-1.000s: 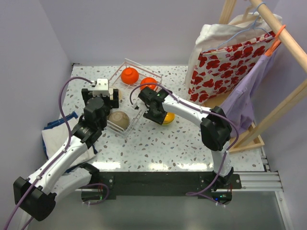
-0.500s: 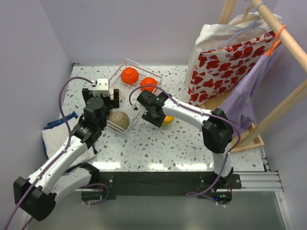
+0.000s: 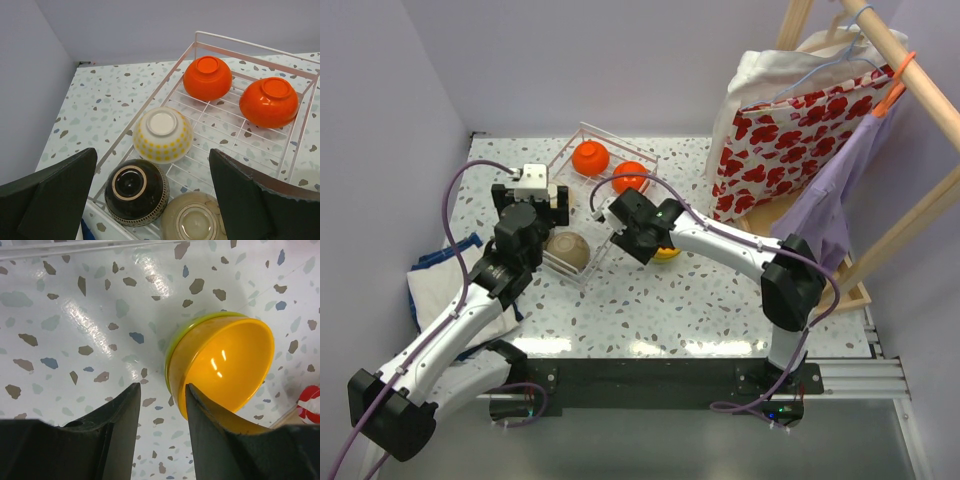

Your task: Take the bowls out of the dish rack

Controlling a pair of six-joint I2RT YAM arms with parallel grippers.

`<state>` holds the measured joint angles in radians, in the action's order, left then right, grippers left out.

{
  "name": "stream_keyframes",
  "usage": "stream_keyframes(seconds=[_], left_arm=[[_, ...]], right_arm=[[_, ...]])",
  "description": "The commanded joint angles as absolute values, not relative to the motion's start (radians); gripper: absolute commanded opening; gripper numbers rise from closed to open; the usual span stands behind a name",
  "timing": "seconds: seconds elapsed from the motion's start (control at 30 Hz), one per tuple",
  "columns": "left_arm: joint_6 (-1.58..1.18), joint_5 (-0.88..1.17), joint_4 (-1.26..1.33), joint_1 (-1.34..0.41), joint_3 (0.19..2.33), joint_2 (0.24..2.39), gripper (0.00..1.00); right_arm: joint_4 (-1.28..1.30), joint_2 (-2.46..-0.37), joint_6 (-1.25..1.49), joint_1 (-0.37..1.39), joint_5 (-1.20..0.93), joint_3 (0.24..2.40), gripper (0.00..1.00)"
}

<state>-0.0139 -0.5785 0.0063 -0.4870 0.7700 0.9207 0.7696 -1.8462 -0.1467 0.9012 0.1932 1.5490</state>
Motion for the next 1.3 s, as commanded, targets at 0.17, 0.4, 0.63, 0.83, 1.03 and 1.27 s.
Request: stream_keyframes(seconds=[0.17,0.4,0.63,0.83,1.03,1.27], left_arm=[[-0.011,-0.554,0.071,-0.492,0.756,0.908,0.99],[-0.017,-0.514,0.08,-0.492,0.752,0.919,0.99],[-0.115,-0.356,0.069,-0.488,0.799,0.988,1.0],[-0.247,-0.132,0.031,-0.43,0.911,1.118,1.0],[-0.35,-0.031,0.002,-0.394,1.063,1.288,1.0],[-0.544,0.138,0.011,-0.328,1.203,1.538,1.0]], right_arm=[[0.638,-1.822,-0.112,0.904,0.193,1.441,0.42],[0.627,-1.755,-0.117,0.904,0.196,1.431,0.43],[0.589,-1.577,-0.117,0.902,0.221,1.376,0.56],[0.528,-1.425,-0.078,0.899,0.273,1.27,0.8],[0.404,-1.303,-0.029,0.89,0.368,1.114,0.99],[0.31,-1.186,0.029,0.884,0.359,0.977,0.99]])
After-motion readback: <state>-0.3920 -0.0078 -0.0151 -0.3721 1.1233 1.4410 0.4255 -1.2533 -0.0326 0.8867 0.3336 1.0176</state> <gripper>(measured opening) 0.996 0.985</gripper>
